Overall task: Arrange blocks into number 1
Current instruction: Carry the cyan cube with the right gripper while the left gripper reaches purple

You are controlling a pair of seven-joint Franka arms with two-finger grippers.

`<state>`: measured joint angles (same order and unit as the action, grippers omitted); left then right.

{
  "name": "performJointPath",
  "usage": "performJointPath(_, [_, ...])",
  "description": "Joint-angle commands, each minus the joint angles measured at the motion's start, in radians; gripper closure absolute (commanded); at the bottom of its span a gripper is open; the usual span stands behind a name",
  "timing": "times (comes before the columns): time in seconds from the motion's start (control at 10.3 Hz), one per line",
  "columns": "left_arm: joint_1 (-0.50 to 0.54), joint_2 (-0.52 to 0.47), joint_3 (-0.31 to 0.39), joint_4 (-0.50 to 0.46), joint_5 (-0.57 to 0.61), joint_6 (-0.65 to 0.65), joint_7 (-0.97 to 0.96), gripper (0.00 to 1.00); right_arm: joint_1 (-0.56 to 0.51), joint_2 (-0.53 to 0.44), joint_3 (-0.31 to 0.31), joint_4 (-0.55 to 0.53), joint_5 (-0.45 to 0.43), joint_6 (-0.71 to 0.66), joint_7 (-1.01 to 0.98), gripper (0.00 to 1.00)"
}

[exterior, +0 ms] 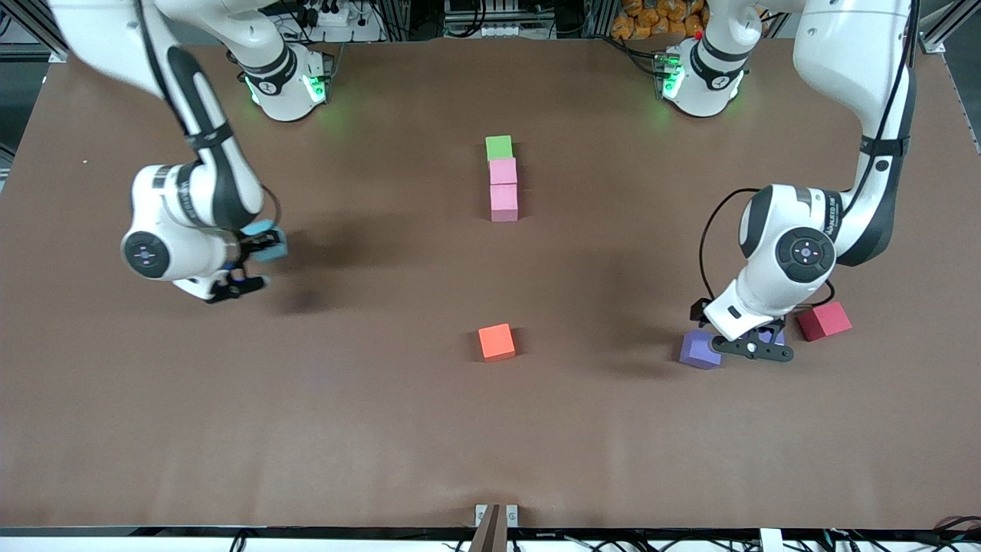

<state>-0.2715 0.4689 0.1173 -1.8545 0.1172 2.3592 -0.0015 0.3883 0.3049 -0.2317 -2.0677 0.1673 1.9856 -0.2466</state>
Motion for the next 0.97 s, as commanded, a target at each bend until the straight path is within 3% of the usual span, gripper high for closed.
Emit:
performJointPath(0.0, [-0.006, 0.054, 0.007, 0.020, -0.007, 0.066, 0.023, 0.00, 0.131, 0.006, -0.009, 0.092, 0.084, -0.008, 0.125, 0.36])
performJointPath(0.19, [-0.011, 0.071, 0.010, 0.020, -0.106, 0.086, 0.029, 0.00, 0.246, 0.036, -0.011, 0.144, 0.202, 0.066, 0.217, 0.36])
performJointPath(0.68, [-0.011, 0.106, 0.010, 0.021, -0.129, 0.135, 0.032, 0.00, 0.506, 0.109, -0.011, 0.198, 0.205, 0.326, 0.495, 0.37])
performJointPath(0.87, [-0.011, 0.116, 0.010, 0.026, -0.131, 0.152, 0.032, 0.00, 0.579, 0.166, -0.014, 0.240, 0.205, 0.360, 0.576, 0.37])
